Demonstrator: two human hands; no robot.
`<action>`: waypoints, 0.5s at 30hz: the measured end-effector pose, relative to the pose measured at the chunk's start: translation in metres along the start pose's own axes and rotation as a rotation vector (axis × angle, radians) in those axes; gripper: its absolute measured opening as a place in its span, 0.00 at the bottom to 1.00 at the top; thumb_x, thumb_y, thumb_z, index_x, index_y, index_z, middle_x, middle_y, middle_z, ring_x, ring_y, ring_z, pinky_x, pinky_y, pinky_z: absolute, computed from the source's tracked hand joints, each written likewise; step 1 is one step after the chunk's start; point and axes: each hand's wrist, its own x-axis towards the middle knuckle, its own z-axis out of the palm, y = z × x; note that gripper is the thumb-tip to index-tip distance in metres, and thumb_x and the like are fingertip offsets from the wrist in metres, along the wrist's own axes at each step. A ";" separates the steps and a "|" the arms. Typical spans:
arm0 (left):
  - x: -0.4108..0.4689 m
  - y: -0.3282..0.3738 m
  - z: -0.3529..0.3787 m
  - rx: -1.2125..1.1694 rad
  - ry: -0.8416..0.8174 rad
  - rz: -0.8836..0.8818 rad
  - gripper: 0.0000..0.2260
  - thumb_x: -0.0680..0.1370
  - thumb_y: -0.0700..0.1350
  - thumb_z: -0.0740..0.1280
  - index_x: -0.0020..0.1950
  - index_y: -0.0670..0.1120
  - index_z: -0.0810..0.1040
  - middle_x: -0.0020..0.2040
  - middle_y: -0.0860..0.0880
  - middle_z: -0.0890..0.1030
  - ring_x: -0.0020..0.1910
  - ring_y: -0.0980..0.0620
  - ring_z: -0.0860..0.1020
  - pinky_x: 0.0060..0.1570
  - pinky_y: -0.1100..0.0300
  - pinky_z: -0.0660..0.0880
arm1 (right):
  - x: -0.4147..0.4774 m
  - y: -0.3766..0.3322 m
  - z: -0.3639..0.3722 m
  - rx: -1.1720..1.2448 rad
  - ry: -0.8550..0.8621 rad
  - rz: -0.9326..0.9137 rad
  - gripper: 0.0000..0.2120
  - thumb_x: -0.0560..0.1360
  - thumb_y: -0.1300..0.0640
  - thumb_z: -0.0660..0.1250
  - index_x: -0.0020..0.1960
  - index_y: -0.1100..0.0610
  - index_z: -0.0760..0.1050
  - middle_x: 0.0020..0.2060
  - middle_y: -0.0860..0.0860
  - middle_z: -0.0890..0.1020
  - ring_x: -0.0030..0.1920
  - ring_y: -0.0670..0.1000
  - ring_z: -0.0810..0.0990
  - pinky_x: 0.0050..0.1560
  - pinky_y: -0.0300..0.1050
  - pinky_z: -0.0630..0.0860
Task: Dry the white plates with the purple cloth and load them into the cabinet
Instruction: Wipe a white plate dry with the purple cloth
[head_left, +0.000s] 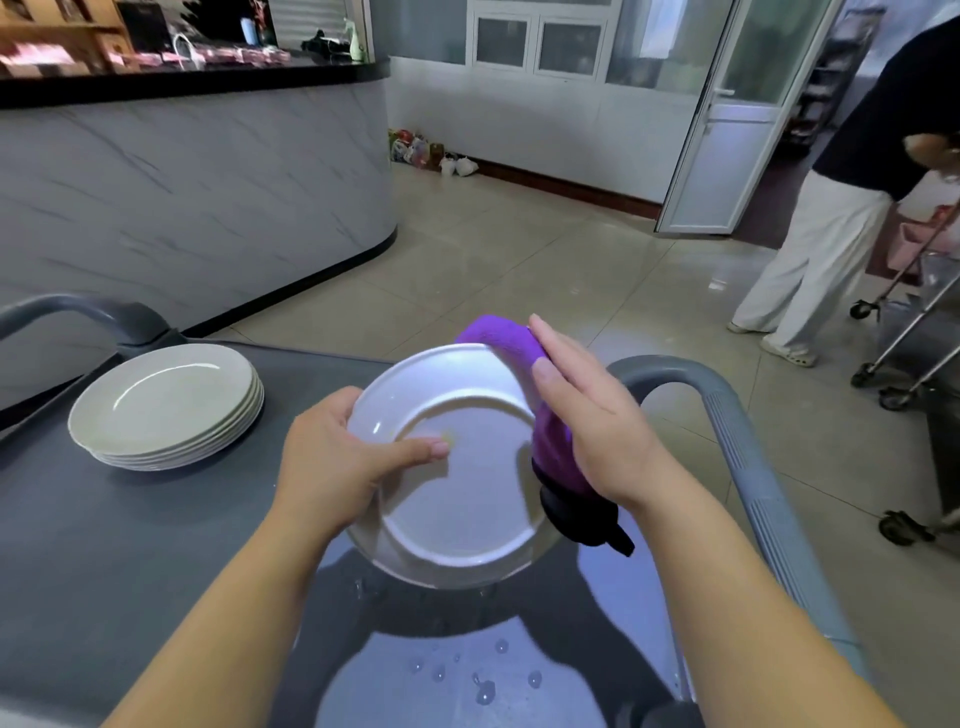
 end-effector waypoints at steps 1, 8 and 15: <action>0.000 -0.001 -0.003 -0.019 0.004 -0.014 0.24 0.45 0.58 0.79 0.33 0.47 0.76 0.29 0.56 0.79 0.27 0.60 0.74 0.28 0.65 0.70 | 0.002 0.001 -0.006 0.063 -0.056 0.008 0.27 0.76 0.44 0.56 0.74 0.47 0.63 0.69 0.33 0.65 0.69 0.31 0.61 0.71 0.36 0.56; -0.003 0.001 -0.008 -0.179 0.033 -0.031 0.26 0.46 0.57 0.79 0.36 0.46 0.78 0.31 0.54 0.81 0.29 0.58 0.77 0.27 0.63 0.74 | 0.007 -0.011 -0.002 -0.231 0.168 -0.139 0.22 0.78 0.50 0.65 0.70 0.37 0.67 0.60 0.26 0.70 0.62 0.29 0.68 0.60 0.24 0.61; 0.010 0.014 -0.016 -0.598 0.131 -0.078 0.20 0.56 0.44 0.78 0.46 0.45 0.79 0.38 0.50 0.85 0.40 0.48 0.83 0.42 0.53 0.82 | -0.007 -0.011 0.055 0.168 0.638 0.264 0.09 0.82 0.46 0.55 0.55 0.50 0.69 0.44 0.39 0.76 0.49 0.47 0.76 0.42 0.34 0.68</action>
